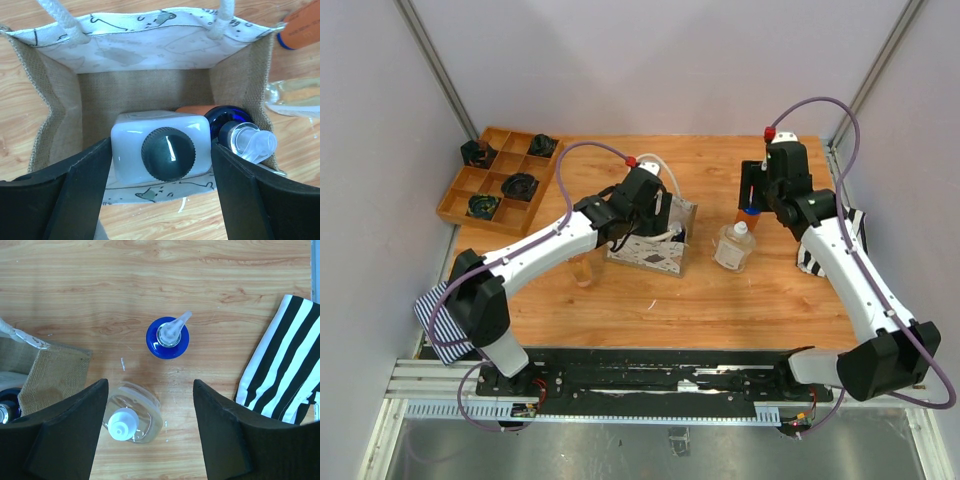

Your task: Take the personal care products out of the canvas bag

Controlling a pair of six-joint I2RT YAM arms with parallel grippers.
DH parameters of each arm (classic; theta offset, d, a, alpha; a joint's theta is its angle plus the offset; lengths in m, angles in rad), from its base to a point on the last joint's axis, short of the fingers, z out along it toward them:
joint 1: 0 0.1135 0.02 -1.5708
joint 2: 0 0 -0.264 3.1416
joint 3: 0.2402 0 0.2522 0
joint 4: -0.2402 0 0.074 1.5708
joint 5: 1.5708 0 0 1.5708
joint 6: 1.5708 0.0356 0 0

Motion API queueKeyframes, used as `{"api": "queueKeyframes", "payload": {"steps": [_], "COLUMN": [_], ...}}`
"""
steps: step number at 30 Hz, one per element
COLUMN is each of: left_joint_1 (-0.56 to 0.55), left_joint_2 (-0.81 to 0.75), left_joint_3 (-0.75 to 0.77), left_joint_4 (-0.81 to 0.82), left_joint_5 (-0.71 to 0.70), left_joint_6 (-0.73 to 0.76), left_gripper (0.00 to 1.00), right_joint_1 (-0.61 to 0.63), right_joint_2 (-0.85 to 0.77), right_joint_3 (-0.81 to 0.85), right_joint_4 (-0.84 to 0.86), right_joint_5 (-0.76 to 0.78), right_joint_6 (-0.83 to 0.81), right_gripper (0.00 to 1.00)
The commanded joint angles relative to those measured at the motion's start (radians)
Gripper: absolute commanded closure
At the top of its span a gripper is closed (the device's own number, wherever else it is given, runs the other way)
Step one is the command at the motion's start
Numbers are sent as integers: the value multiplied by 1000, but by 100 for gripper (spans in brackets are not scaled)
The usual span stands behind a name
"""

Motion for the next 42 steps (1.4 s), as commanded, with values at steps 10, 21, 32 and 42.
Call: {"api": "queueKeyframes", "payload": {"steps": [10,21,32,42], "left_joint_1": [-15,-15,-15,-15], "left_joint_2": [95,37,-87,-147], "left_joint_3": [-4,64,376,723], "left_joint_4": [-90,-122,-227,-381], "left_joint_5": [-71,-191,-298,-444], "left_joint_6": [-12,-12,21,60], "left_gripper": [16,63,69,66], "right_joint_1": [18,245,424,435], "right_joint_2": [-78,-88,1,121], "right_joint_3": [-4,31,53,92], "right_joint_4": [-56,-98,-59,61], "right_joint_5": [-22,-5,15,-114], "right_joint_6": [13,-20,-51,-62], "right_gripper": [30,29,28,40]}}
